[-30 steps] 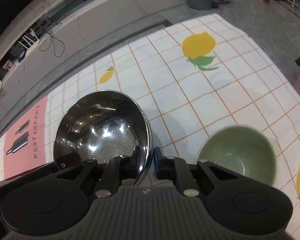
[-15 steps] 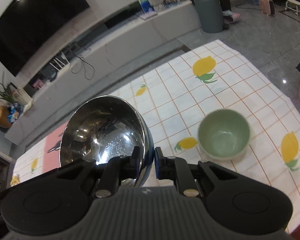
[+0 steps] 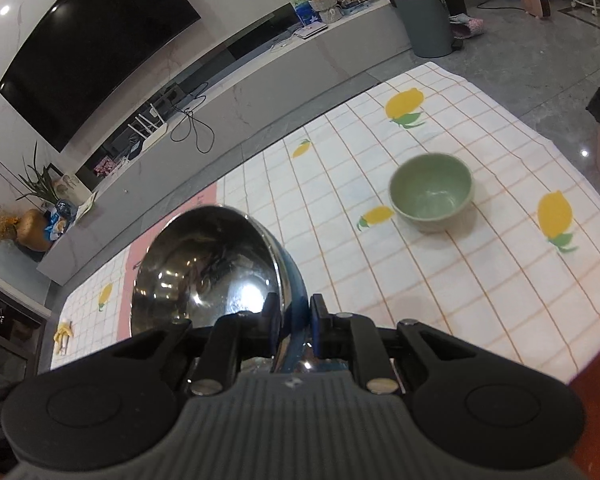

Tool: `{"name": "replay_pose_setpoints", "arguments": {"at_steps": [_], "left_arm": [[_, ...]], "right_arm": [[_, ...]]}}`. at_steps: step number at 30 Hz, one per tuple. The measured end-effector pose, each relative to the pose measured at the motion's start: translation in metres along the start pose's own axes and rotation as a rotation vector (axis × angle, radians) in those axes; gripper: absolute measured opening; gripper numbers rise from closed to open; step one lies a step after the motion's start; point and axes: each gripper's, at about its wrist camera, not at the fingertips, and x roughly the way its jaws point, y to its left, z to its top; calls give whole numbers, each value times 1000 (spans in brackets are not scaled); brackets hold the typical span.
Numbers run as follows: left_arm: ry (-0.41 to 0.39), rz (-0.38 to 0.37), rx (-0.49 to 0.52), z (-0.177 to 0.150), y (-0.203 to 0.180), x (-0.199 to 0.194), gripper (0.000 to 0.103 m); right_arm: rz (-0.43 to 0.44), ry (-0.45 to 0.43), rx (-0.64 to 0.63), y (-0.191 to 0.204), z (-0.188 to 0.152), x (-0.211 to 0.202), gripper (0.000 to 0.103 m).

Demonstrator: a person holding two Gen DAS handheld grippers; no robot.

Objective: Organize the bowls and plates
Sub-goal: 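Lift the blue bowl and lower it into the orange bowl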

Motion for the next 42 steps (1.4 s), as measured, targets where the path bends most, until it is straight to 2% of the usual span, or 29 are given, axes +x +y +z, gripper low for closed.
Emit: {"name": "replay_pose_setpoints", "arguments": {"at_steps": [5,13,29,37,42], "left_arm": [[50,-19,13,-16,1,5,12],[92,-11,8,-36,1,7,13],[187,7,-47,-48,10,35,12],[176,47,-67,-42,13,43,14],[179,30,-68,-40,14,45,15]], "right_arm": [[-16,-1,17,-12,-10,-9,15],[-32,27,33,-24,-23,-6,15],[-90,77,42,-34,-36,18,14],[-100,105,35,-36,-36,36,13],[-129,77,8,-33,-34,35,14]]}}
